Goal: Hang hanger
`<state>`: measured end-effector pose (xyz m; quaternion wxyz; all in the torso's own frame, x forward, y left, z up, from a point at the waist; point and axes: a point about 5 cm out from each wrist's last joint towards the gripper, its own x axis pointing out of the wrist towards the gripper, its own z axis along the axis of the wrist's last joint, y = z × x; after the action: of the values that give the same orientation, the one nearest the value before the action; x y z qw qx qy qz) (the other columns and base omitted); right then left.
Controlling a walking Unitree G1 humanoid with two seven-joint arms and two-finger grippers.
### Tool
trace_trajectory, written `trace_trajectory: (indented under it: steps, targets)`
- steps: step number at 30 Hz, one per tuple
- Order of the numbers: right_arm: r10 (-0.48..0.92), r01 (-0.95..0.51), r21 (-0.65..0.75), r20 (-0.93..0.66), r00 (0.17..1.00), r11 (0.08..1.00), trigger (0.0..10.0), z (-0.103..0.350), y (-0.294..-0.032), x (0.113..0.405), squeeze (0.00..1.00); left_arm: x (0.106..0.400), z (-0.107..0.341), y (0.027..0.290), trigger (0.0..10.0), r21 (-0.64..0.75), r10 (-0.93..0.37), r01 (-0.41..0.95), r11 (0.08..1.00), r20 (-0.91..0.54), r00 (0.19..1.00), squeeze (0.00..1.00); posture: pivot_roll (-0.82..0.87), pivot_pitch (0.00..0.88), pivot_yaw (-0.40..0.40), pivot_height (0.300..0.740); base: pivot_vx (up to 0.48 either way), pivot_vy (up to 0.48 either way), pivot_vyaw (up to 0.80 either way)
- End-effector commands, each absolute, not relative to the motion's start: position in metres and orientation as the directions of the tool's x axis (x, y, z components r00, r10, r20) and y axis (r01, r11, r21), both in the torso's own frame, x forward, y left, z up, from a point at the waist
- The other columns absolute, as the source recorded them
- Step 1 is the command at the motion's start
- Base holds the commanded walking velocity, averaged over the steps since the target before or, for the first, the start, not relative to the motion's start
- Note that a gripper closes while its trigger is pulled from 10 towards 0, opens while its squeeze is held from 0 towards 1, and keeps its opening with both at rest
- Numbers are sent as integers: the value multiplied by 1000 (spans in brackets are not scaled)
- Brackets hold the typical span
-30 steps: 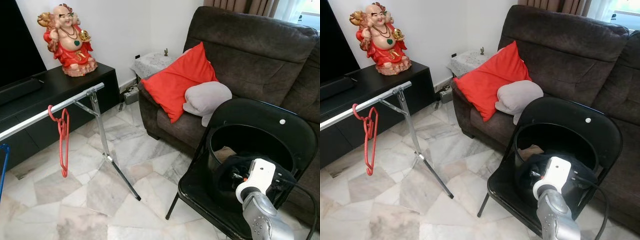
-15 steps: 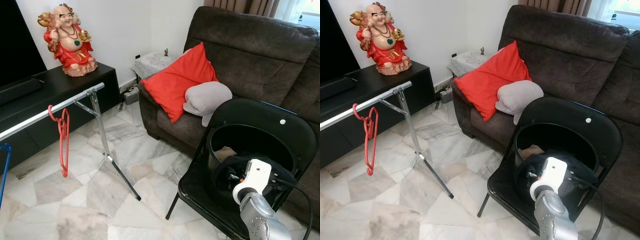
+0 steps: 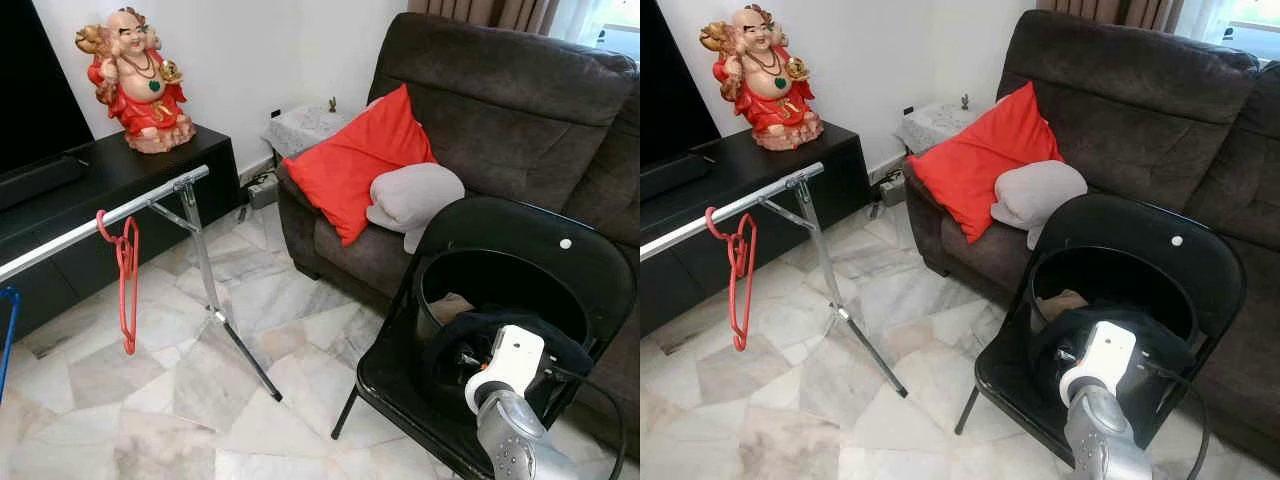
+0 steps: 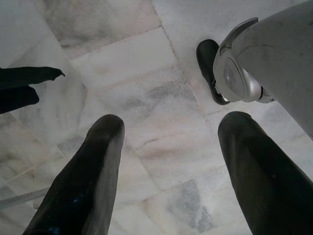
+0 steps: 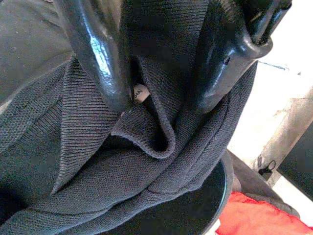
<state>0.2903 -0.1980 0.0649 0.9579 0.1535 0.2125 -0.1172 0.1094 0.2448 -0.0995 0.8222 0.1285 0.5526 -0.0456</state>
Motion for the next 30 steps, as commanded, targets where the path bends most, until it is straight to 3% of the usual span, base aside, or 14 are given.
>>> trace_trajectory:
  steps: [1, 6, 7, 11, 12, 13, 14, 16, 18, 19, 20, 21, 22, 30]
  targets:
    - [-148, 276, 256, -427, 892, 927, 10000, 70, -196, 293, 0, 106, -99, 250, 10000, 180, 85, 233, 956, -926, 368, 0, 21, 18, 34, 740, 0, 0, 0]
    - [-85, 220, 287, -417, 905, 932, 9961, 73, -187, 301, 0, 106, -99, 250, 10000, 183, 88, 232, 955, -926, 368, 0, 26, 19, 35, 740, 0, 0, 0]
    - [-79, 216, 293, -417, 905, 932, 9294, 74, -185, 303, 0, 106, -99, 250, 10000, 183, 88, 231, 956, -926, 368, 0, 27, 19, 35, 740, 0, 0, 0]
    - [-74, 213, 295, -419, 905, 932, 8941, 73, -183, 304, 0, 106, -99, 250, 10000, 183, 89, 230, 956, -925, 368, 0, 27, 19, 35, 740, 0, 0, 0]
    - [-76, 216, 297, -421, 904, 930, 7294, 73, -183, 305, 0, 106, -99, 250, 10000, 183, 89, 230, 956, -926, 368, 0, 27, 19, 35, 740, 0, 0, 0]
    - [-77, 218, 298, -421, 904, 929, 4902, 73, -183, 305, 0, 106, -99, 250, 10000, 183, 89, 230, 956, -926, 368, 0, 27, 19, 35, 740, 0, 0, 0]
    - [-77, 220, 301, -422, 903, 928, 4235, 73, -183, 306, 0, 106, -99, 250, 10000, 183, 89, 230, 956, -926, 368, 0, 27, 20, 36, 740, 0, 0, 0]
    - [-76, 224, 306, -428, 901, 925, 3882, 72, -183, 305, 0, 106, -99, 250, 10000, 184, 89, 230, 956, -925, 368, 0, 28, 20, 35, 740, 0, 0, 0]
    - [-74, 224, 306, -435, 898, 925, 4157, 71, -182, 305, 0, 106, -99, 250, 10000, 183, 89, 230, 956, -925, 368, 0, 28, 20, 35, 740, 0, 0, 0]
    - [-72, 224, 305, -439, 896, 926, 4980, 70, -182, 304, 0, 106, -99, 250, 10000, 183, 89, 230, 956, -925, 368, 0, 28, 20, 35, 740, 0, 0, 0]
    - [-73, 226, 303, -445, 893, 926, 6824, 69, -182, 303, 0, 106, -99, 250, 10000, 183, 89, 230, 956, -925, 369, 0, 28, 20, 35, 740, 0, 0, 0]
    - [-76, 230, 300, -449, 890, 926, 9412, 68, -182, 303, 0, 106, -99, 250, 10000, 183, 89, 230, 956, -925, 369, 0, 28, 20, 35, 740, 0, 0, 0]
    - [-78, 233, 300, -451, 889, 925, 10000, 67, -182, 303, 0, 106, -99, 250, 10000, 183, 89, 231, 956, -925, 369, 0, 26, 20, 36, 740, 0, 0, 0]
    - [-127, 290, 299, -464, 877, 909, 10000, 65, -186, 305, 0, 106, -99, 250, 10000, 183, 88, 231, 956, -925, 369, 0, 26, 20, 36, 740, 0, 0, 0]
